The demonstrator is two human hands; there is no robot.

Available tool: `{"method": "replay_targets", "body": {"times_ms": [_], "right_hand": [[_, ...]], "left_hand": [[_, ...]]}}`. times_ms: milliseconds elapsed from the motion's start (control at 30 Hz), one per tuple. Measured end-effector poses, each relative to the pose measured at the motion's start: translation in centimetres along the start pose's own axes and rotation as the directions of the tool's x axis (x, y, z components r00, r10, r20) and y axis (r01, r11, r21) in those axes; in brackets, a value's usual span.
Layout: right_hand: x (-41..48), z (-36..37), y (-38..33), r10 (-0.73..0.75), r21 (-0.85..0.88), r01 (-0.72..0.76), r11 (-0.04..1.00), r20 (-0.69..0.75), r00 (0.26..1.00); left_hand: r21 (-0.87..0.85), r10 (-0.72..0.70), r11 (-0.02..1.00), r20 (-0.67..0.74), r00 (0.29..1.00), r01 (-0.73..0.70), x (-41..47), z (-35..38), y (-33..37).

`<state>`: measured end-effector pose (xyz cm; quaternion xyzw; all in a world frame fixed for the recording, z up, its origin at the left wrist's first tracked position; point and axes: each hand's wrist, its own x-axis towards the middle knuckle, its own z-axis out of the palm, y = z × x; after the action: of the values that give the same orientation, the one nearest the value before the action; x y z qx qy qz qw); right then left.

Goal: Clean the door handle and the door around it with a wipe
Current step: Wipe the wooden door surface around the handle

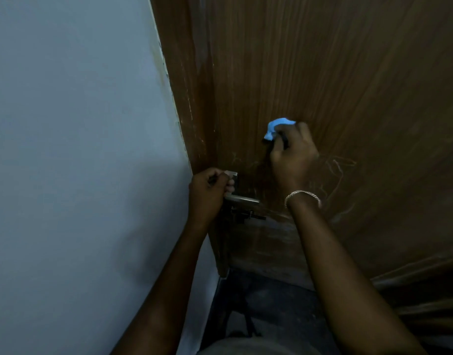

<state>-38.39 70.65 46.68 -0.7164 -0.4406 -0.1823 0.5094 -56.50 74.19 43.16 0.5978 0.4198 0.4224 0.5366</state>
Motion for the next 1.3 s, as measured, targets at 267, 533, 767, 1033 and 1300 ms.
{"method": "replay_targets", "body": {"times_ms": [267,533,767,1033,1300], "right_hand": [[-2.5,-2.8,3.4,0.183,-0.033,-0.185,0.982,-0.058,0.981],[-2.3,-1.3,1.6,0.041,-0.041,-0.039,0.998,0.065,0.997],[-2.2,-5.1,6.1,0.231,0.029,-0.23,0.973,-0.165,0.959],[-3.0,-3.3,5.5,0.116,-0.047,-0.115,0.992,0.009,0.993],[-0.4,-7.4,7.4,0.277,0.041,-0.276,0.96,-0.268,0.923]], "left_hand": [[-0.002,-0.002,1.0,0.048,0.999,0.002,-0.3,0.3,-0.4],[0.026,0.011,1.0,0.082,0.997,-0.014,-0.2,2.1,0.2],[-0.013,-0.003,1.0,0.072,0.997,0.004,-0.4,1.6,-0.2],[0.003,0.019,1.0,0.121,0.992,-0.02,-0.3,3.6,0.4],[-0.006,-0.004,1.0,0.111,0.994,0.005,-0.2,4.3,-0.3]]}}
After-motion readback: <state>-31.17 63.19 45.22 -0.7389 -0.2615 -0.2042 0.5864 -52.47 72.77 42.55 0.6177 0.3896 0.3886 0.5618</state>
